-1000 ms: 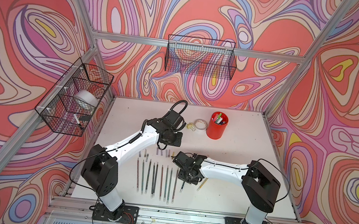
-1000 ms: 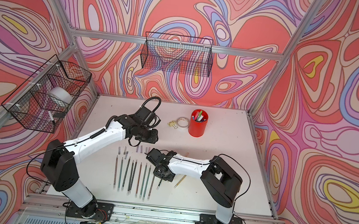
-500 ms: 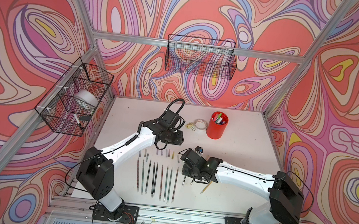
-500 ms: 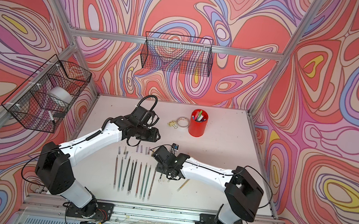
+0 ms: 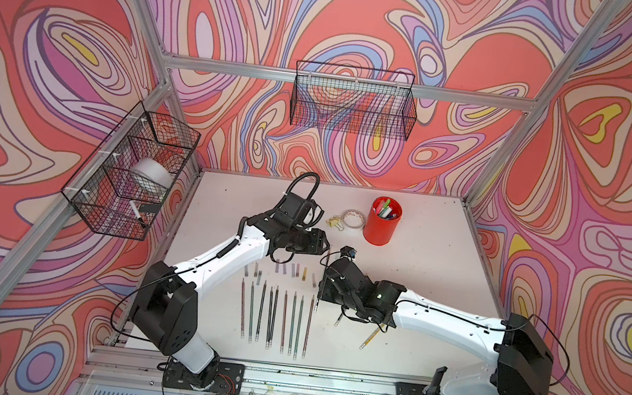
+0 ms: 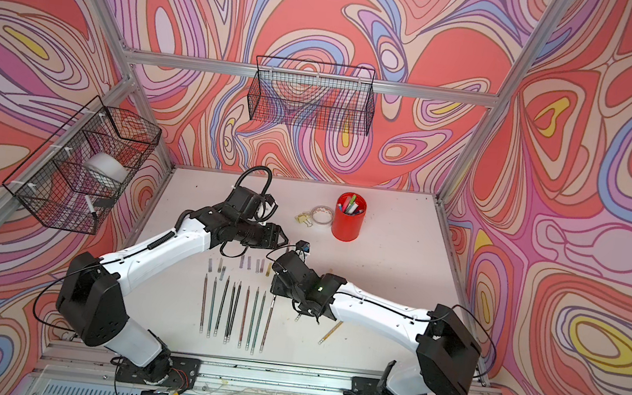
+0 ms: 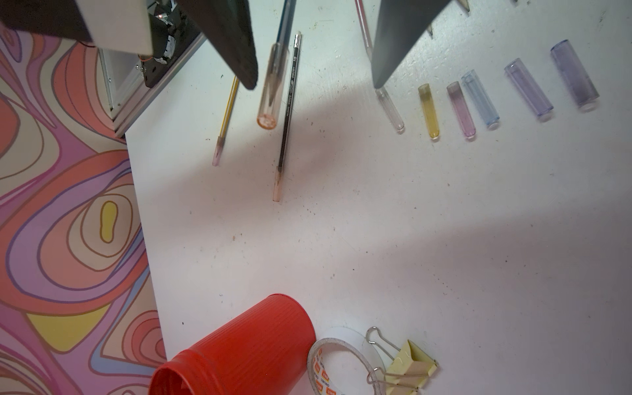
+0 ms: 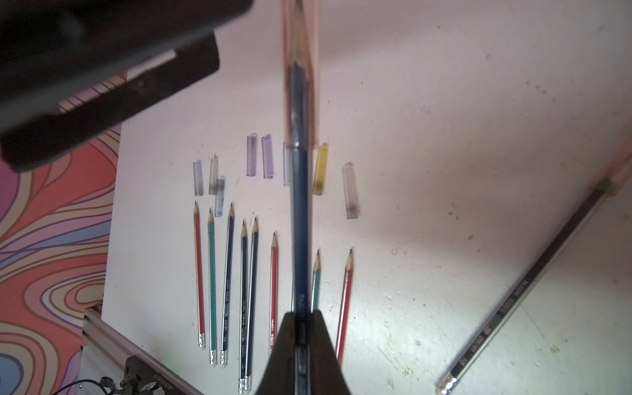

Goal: Remove the protective cover of the pencils
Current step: Remove the protective sleeve from the pencil.

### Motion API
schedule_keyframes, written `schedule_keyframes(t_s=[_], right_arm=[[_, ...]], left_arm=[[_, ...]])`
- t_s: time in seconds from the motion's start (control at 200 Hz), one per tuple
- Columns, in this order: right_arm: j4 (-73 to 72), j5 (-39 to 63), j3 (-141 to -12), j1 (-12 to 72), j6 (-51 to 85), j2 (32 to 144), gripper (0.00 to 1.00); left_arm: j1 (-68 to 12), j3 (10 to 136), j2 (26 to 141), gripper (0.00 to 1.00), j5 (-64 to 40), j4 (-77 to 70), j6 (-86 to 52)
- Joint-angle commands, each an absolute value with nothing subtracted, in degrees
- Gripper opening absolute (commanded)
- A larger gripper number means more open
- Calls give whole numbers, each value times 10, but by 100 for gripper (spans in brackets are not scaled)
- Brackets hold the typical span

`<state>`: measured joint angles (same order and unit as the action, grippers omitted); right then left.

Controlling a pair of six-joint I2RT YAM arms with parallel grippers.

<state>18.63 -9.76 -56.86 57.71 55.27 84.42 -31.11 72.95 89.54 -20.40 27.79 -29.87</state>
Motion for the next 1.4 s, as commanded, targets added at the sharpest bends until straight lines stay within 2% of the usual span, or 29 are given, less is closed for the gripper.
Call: schedule_keyframes(t_s=[0.0,0.406,0.566,0.871,1.287,1.397], right_arm=[[145,-85,-556,574,532,826,0],[95,-47,-554,574,510,818,0],[86,-36,-556,574,511,828,0],[77,-14,-567,575,507,839,0],[86,-19,-570,574,510,844,0],[95,-31,-570,575,518,842,22]], left_arm=[[-308,727,886,56,-214,270,-302],[-306,731,900,54,-229,271,-305],[-306,731,899,43,-232,269,-304],[-305,731,904,33,-238,268,-304],[-305,735,909,3,-238,272,-304],[-305,738,912,0,-237,276,-303]])
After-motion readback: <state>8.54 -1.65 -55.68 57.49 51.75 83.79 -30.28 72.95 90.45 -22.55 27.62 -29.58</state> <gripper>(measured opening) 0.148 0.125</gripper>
